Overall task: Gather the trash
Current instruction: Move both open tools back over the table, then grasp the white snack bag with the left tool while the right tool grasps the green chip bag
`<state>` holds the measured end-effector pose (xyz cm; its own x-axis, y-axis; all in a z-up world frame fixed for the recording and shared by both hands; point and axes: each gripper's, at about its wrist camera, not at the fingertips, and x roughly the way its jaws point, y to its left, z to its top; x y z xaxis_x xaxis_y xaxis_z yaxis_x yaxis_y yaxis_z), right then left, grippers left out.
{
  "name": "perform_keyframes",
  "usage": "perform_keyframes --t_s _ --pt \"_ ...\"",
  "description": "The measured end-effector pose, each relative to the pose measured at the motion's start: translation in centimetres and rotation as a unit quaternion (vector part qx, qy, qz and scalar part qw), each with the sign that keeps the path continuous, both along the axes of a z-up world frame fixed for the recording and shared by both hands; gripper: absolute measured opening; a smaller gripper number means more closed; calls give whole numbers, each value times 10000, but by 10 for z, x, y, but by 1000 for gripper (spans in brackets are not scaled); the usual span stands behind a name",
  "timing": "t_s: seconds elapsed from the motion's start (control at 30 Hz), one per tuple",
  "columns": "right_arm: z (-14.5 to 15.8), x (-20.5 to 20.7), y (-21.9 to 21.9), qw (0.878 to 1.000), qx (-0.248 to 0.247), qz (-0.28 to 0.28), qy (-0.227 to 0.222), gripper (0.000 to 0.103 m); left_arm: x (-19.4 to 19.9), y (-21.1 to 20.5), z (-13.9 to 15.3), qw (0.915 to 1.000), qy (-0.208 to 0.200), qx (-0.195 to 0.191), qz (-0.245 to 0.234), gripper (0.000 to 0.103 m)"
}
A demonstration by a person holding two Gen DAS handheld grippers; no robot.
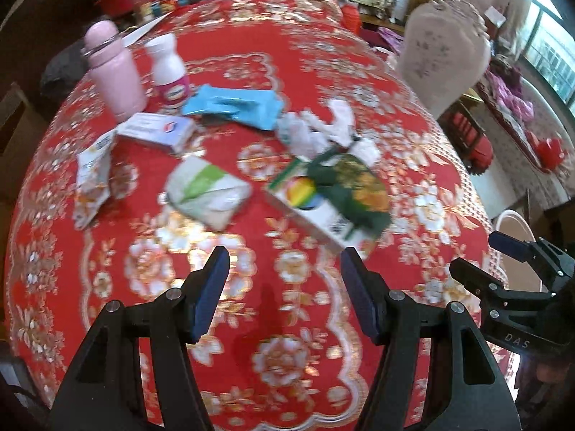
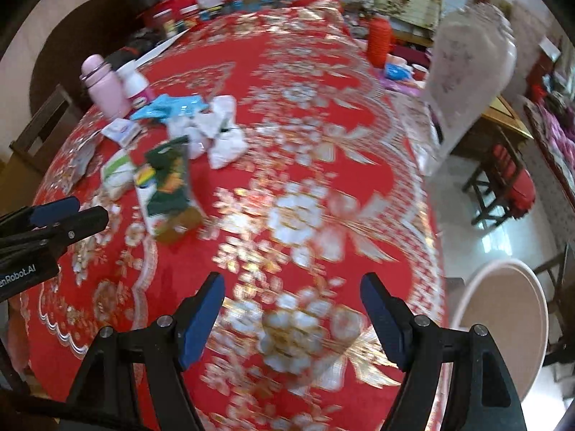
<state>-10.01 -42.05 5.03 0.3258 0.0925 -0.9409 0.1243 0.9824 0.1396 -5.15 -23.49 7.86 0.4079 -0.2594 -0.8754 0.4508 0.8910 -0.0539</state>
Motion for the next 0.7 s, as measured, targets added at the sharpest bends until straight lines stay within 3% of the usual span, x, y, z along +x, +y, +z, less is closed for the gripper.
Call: perform_keyframes --t_s 0.33,0.7 --pt "-7 28 40 9995 76 309 46 76 21 45 -6 9995 83 43 314 63" --pt "-15 64 60 9981 304 518 116 77 82 135 -10 9923 457 -468 1052 63"
